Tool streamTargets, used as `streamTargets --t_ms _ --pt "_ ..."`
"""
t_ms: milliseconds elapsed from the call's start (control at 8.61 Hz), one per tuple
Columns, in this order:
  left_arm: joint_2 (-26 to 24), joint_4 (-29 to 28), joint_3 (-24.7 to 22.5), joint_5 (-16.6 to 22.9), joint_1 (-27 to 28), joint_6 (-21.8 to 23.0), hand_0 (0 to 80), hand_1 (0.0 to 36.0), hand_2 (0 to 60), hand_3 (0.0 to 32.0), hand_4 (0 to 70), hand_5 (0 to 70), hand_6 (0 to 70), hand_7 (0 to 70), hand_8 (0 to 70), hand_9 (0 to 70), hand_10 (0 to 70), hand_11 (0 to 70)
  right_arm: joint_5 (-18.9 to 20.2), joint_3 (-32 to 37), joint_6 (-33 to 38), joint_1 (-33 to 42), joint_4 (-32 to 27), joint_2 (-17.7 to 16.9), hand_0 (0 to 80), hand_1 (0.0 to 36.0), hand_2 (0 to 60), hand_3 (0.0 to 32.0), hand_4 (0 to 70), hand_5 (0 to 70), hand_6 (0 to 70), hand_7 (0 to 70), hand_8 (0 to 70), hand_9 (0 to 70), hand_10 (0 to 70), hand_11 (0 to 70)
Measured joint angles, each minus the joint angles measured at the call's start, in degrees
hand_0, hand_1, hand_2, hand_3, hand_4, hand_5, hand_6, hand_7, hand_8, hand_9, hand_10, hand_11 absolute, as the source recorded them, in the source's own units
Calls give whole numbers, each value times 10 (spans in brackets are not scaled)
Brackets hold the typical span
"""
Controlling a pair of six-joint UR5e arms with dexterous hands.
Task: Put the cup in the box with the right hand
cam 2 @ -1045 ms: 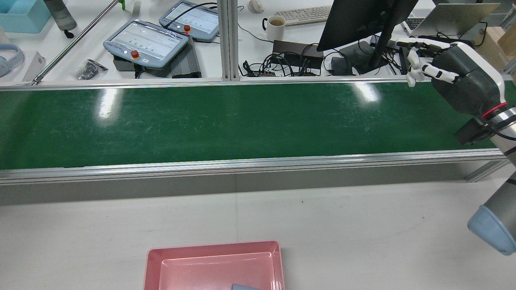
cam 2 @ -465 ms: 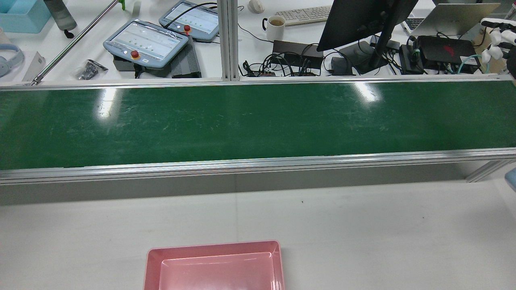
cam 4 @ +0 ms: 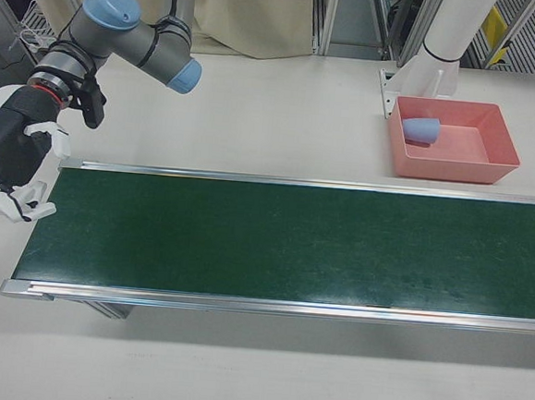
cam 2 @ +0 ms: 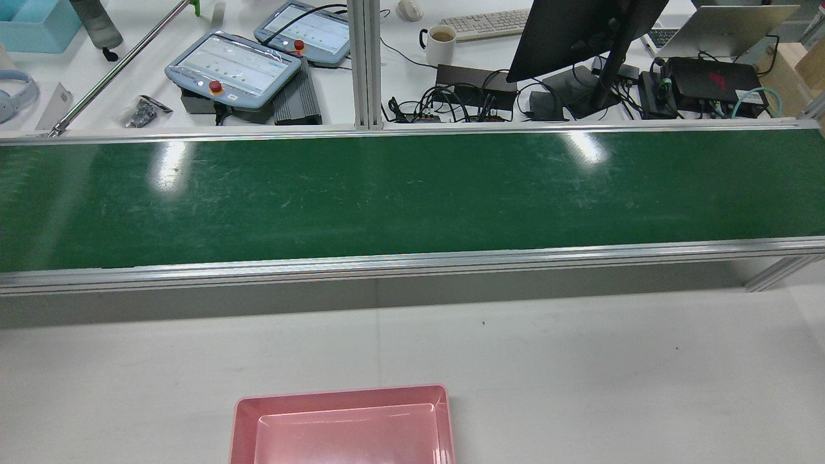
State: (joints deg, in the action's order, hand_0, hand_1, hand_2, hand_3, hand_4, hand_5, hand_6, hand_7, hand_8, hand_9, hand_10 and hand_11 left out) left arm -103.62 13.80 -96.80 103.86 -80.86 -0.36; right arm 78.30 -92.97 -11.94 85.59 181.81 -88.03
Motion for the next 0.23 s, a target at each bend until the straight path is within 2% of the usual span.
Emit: streamTargets --t_ms 232 --pt "0 0 1 0 0 0 0 0 0 0 0 0 0 0 0 0 0 0 5 9 -1 7 -1 1 387 106 310 0 142 97 377 700 539 700 349 495"
